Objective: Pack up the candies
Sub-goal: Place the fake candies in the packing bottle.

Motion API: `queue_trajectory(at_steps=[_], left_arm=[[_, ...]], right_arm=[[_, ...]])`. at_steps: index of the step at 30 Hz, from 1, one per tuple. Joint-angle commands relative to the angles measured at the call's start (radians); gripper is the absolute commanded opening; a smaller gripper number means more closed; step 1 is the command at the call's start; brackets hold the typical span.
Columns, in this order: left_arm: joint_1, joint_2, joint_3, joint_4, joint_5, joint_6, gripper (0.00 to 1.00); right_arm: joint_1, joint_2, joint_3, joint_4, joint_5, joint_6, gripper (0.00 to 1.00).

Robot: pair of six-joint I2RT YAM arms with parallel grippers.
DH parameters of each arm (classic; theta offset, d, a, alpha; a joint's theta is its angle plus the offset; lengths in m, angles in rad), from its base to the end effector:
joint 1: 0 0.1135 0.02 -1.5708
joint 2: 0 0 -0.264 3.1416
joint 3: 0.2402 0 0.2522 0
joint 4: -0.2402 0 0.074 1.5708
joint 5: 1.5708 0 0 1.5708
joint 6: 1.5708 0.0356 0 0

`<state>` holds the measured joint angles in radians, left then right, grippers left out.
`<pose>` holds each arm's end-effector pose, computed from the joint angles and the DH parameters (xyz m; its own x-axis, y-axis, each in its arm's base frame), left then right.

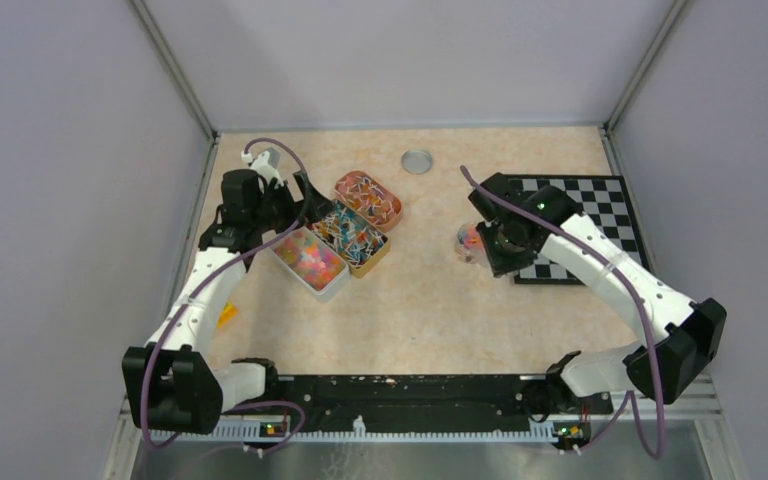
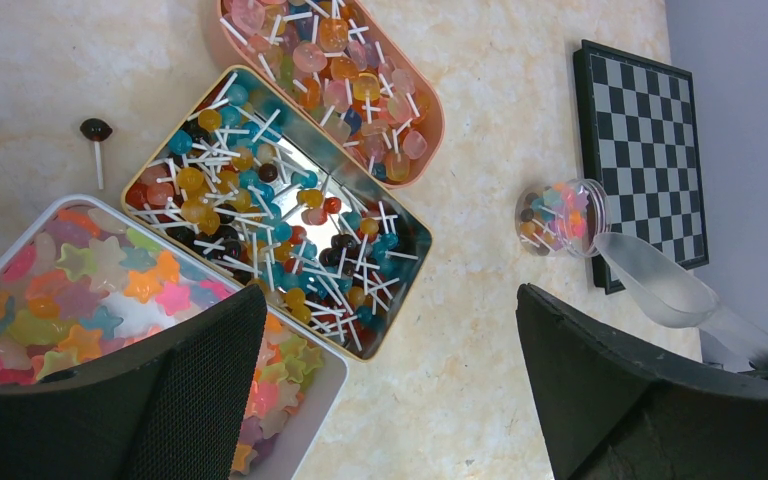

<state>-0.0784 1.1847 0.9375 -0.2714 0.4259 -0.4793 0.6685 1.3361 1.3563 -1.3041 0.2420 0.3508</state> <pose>0.2632 -0.0354 0.3036 -0.6363 -0.3713 -0.6762 0.1528 0.7985 -0.5822 0.1882 0.1377 0.3311 -0.8953 -0.2820 -0.3447 -0.2565 0.9593 -0.1186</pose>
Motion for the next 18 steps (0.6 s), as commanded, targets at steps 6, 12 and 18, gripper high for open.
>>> queue_trajectory(at_steps=[6, 12, 18], left_arm=[[-0.003, -0.012, 0.009, 0.02, 0.0, 0.008, 0.99], [-0.003, -0.017, 0.009, 0.019, -0.004, 0.01, 0.99], [-0.003, -0.022, 0.006, 0.02, -0.006, 0.011, 0.99]], right_arm=[[-0.015, 0.004, 0.094, -0.032, 0.015, -0.029, 0.0], [-0.02, -0.006, 0.096, 0.075, 0.073, -0.036, 0.0], [-0.021, -0.031, 0.049, 0.266, 0.044, -0.048, 0.0]])
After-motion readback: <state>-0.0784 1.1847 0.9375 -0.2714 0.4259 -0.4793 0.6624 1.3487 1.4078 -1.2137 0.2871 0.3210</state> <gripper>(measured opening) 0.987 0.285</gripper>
